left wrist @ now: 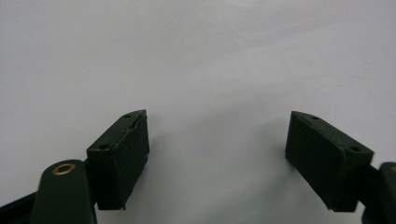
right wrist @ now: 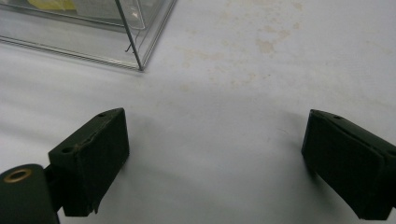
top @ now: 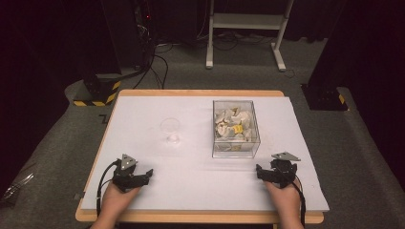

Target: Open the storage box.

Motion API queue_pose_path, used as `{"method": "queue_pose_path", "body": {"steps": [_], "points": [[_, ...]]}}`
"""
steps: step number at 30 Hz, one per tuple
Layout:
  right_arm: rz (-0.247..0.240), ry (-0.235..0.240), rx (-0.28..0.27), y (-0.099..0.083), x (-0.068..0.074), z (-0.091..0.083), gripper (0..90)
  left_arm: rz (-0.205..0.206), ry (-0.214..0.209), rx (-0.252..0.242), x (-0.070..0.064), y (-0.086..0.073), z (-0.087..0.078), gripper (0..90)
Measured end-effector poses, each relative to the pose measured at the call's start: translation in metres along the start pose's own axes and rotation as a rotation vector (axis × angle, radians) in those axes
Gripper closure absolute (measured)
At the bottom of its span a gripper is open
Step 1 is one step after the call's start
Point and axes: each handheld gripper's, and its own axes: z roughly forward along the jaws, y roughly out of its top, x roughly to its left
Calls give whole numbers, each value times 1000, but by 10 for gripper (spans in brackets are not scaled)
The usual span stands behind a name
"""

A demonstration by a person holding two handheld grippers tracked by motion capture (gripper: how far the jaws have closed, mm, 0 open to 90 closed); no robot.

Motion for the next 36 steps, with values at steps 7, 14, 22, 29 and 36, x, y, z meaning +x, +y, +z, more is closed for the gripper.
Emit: {"method": "queue_pose_path", "body": {"steps": [7,14,22,29,36], "points": [[2,-1,-1,0,0,0,73,-1,-1,1,0,0,0,221],[3,2,-1,0,0,0,72,0,-2,2,0,0,0,221],[4,-1,-5,-1,0,0,73,12,-19,8,0,0,0,177],[3,-1,-6,-1,0,0,74,15,-31,13,0,0,1,161],[8,3,-8,-1,-1,0,83,18,-25,16,0,0,0,159]]}}
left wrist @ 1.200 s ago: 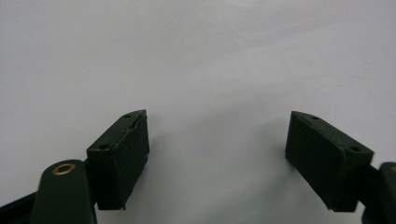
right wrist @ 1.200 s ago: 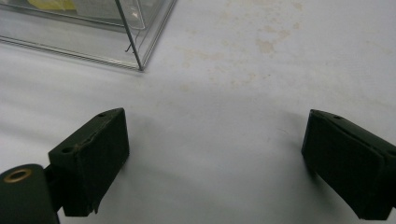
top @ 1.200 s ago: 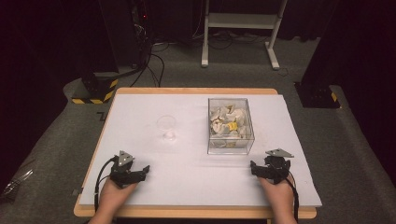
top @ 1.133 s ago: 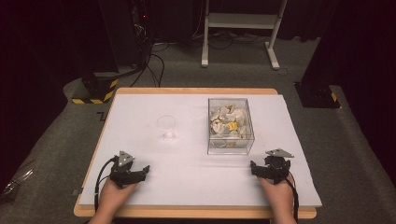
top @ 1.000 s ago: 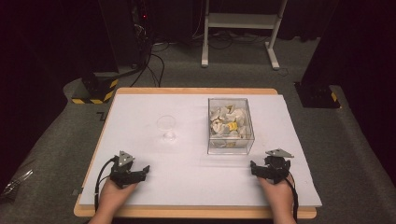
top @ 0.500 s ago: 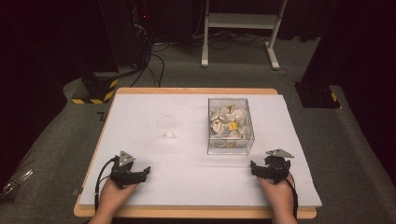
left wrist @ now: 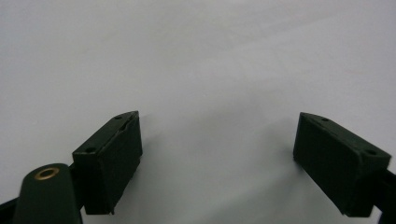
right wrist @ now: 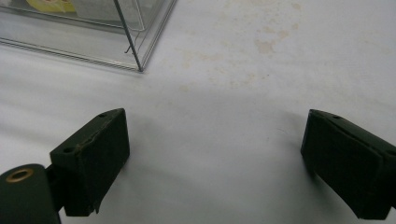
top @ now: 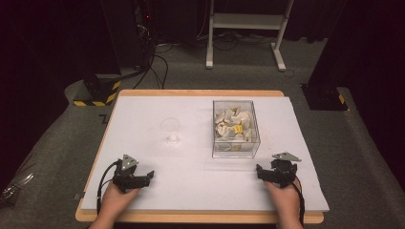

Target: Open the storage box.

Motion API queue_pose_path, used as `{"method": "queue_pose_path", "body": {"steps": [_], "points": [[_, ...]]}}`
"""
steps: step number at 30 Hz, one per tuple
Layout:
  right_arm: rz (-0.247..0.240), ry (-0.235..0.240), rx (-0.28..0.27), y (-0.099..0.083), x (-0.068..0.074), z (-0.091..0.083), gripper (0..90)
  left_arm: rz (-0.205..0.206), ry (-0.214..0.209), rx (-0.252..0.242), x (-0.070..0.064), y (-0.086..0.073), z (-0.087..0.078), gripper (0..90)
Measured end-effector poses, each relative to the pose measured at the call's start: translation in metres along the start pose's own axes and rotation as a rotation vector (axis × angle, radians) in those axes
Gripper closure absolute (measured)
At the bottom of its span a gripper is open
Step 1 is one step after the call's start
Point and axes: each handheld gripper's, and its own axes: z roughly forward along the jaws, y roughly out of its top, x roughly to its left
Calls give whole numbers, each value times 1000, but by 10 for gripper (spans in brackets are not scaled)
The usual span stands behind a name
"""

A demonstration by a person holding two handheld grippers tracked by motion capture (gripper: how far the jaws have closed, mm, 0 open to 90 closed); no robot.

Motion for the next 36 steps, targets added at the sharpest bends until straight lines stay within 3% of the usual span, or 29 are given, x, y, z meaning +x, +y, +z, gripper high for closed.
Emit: {"method": "queue_pose_path", "body": {"steps": [36], "points": [[-9,7,-25,-1,0,-3,91,-17,23,-7,-3,-2,-1,151]]}}
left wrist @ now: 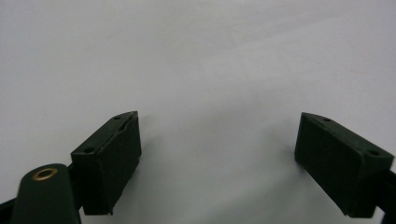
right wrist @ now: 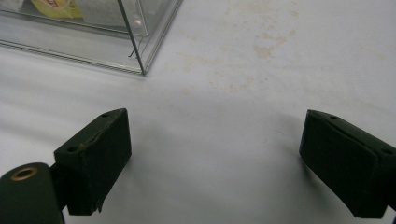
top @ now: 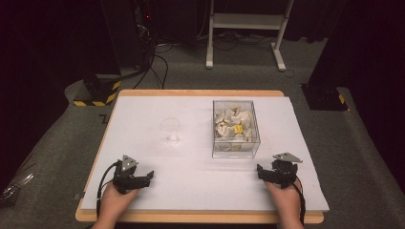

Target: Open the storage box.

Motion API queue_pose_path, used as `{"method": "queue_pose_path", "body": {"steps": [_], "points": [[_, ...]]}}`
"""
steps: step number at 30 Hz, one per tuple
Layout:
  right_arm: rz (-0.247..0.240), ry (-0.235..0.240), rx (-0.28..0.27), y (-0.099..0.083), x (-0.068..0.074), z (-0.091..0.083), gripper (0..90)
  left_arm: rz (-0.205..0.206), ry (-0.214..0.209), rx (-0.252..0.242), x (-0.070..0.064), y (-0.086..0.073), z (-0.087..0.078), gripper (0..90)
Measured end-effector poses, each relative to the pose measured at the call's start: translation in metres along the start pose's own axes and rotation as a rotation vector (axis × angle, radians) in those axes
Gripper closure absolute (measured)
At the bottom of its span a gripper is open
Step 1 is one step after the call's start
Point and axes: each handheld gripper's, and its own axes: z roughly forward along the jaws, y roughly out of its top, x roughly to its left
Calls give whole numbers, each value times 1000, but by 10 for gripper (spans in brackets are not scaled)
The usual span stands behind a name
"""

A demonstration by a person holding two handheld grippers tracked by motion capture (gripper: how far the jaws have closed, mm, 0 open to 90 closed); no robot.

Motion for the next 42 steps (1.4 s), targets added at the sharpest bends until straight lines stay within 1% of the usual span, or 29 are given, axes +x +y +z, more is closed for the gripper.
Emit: {"method": "queue_pose_path", "body": {"steps": [2,4,5,7,8,10,12,14,18,19,24,25,27,29,33,35,37,38,42], "points": [[-9,1,-11,0,0,-1,92,1,6,0,-1,0,0,151],[-8,4,-12,0,1,-2,93,3,8,-1,-1,0,0,151],[-18,7,-15,0,1,-3,93,7,10,-1,-1,0,0,151],[-14,15,-19,-1,2,-5,96,4,8,1,-1,1,0,150],[-20,16,-23,0,3,-5,99,4,8,1,-1,1,0,150],[-24,17,-27,-1,3,-6,104,5,10,10,-1,2,-1,149],[-25,25,-32,0,5,-8,110,10,13,16,-1,3,-1,149],[-39,27,-41,0,6,-10,114,20,13,17,-1,4,-1,149],[-45,39,-50,0,9,-13,114,28,13,15,-1,6,0,149],[-56,41,-57,0,10,-14,115,34,12,9,-1,6,-1,148],[-52,51,-69,-1,12,-19,117,38,17,0,1,7,-2,148],[-53,53,-77,-1,13,-21,119,34,15,-6,1,7,-3,148],[-51,56,-83,-1,14,-23,119,42,11,-9,2,8,-4,148],[-57,60,-94,-1,18,-26,119,40,-17,-10,2,9,-3,148],[-69,64,-113,0,21,-29,120,46,-7,-8,2,9,-2,148],[-72,73,-126,1,24,-32,119,50,7,-4,5,9,-1,147],[-77,76,-129,1,25,-32,119,45,9,-6,6,8,-1,147],[-83,82,-132,1,27,-33,119,51,22,-6,9,8,-1,147],[-89,98,-134,2,29,-33,120,46,37,-7,14,7,1,147]]}}
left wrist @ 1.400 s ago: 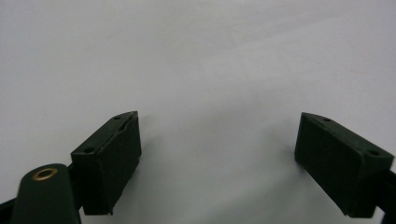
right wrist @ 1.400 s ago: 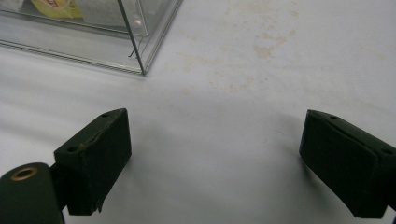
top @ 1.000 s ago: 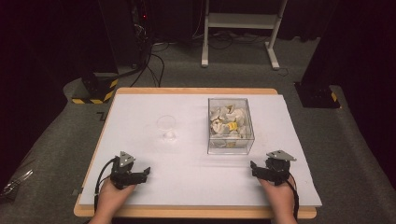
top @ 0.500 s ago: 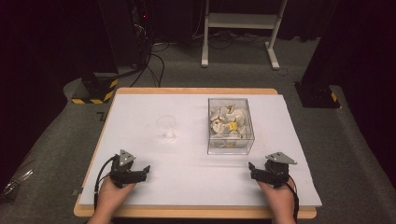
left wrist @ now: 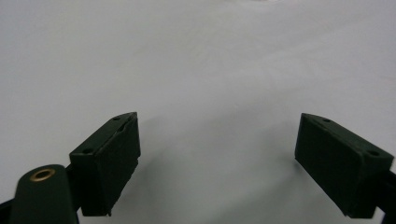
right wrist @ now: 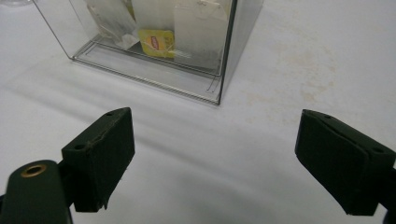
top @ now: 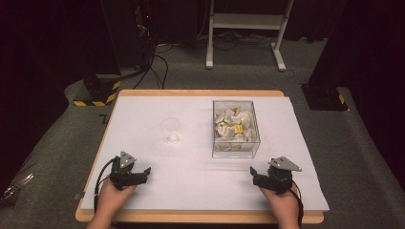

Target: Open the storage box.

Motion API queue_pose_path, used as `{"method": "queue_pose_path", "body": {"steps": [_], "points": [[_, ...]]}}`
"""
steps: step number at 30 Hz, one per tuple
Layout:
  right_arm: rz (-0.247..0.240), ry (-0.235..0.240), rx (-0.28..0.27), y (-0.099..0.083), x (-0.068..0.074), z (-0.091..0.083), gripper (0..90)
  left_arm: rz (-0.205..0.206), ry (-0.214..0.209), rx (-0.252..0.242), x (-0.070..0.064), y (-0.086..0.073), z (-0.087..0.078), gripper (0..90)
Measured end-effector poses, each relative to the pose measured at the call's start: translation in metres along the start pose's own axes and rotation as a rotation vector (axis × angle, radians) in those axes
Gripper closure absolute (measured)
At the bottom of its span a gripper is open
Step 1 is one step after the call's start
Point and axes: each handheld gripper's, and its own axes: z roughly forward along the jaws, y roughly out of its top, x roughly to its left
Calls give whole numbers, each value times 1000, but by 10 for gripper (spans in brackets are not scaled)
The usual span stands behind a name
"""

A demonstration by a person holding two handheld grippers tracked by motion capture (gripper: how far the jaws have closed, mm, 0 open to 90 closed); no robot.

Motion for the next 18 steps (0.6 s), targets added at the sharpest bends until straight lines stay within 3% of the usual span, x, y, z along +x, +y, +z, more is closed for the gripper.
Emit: {"method": "queue_pose_path", "body": {"steps": [7,11,18], "points": [[-15,11,-17,3,9,-2,119,-6,0,4,3,-2,1,147],[-17,26,-29,5,15,-4,119,-52,-30,7,7,-4,3,150],[-18,38,-40,7,20,-6,115,-47,-33,11,8,-4,3,146]]}}
